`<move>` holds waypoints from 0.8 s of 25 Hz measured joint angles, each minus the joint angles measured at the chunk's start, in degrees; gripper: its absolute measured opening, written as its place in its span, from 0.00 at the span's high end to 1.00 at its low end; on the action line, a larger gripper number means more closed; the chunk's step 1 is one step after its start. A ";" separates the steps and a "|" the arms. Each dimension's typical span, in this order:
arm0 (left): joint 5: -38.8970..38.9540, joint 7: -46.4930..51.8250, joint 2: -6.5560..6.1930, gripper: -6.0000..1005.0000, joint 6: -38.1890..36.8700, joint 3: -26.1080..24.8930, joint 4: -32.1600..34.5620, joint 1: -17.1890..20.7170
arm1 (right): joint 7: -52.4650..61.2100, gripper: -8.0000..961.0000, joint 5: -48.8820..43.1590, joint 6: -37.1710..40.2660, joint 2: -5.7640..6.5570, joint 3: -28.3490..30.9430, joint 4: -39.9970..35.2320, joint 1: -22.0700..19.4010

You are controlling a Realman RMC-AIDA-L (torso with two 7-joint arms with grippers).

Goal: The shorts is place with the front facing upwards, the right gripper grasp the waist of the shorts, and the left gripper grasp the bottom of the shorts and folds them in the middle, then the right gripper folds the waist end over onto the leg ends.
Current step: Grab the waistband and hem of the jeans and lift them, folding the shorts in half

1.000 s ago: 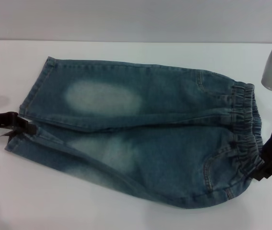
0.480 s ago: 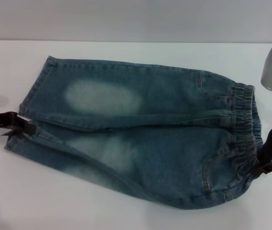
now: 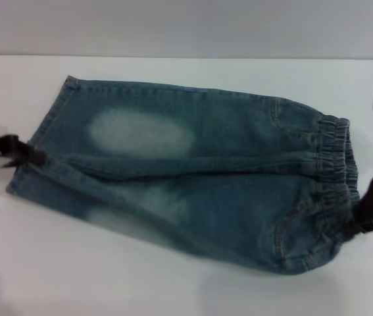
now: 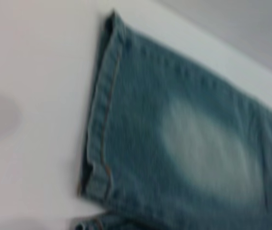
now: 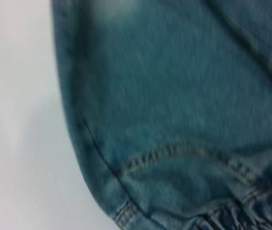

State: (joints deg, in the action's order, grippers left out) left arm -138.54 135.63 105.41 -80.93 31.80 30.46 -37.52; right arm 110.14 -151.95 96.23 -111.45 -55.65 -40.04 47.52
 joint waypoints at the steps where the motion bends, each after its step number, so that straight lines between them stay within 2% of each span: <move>1: 0.00 0.16 0.08 0.93 0.25 -0.65 0.37 -0.04 | -0.79 0.99 0.87 0.30 0.16 1.53 -0.20 -0.33; 3: 0.01 0.62 0.93 0.93 0.83 -3.04 2.33 -0.04 | -3.13 0.98 4.60 1.67 0.69 5.98 -0.80 -1.46; 4: 0.02 0.74 1.40 0.93 1.10 -4.16 3.26 -0.04 | -4.98 0.98 9.55 3.29 1.48 9.99 -1.38 -2.92; 5: 0.08 0.91 1.71 0.93 1.60 -4.85 3.89 -0.05 | -4.98 0.98 9.55 3.29 1.48 9.99 -1.38 -2.92; 8: 0.77 2.30 2.18 0.93 3.56 -5.92 4.43 -0.46 | -6.93 0.99 17.66 4.02 2.68 14.40 -0.76 -5.50; 10: 2.19 3.12 2.44 0.93 4.82 -6.06 4.55 -0.68 | -7.60 0.99 21.89 2.94 3.06 15.46 0.78 -6.82; 14: 5.40 3.38 3.21 0.93 7.79 -5.82 5.07 -1.43 | -8.37 0.98 26.23 -1.02 3.12 16.81 4.52 -8.26; 20: 6.32 3.50 3.67 0.93 11.45 -5.86 5.13 -4.14 | -8.60 0.98 26.58 -5.31 2.85 19.06 7.16 -10.44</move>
State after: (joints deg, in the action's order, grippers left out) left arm -132.22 139.13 109.09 -69.48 25.94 35.59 -41.66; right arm 101.53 -125.37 90.93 -108.60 -36.59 -32.87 37.08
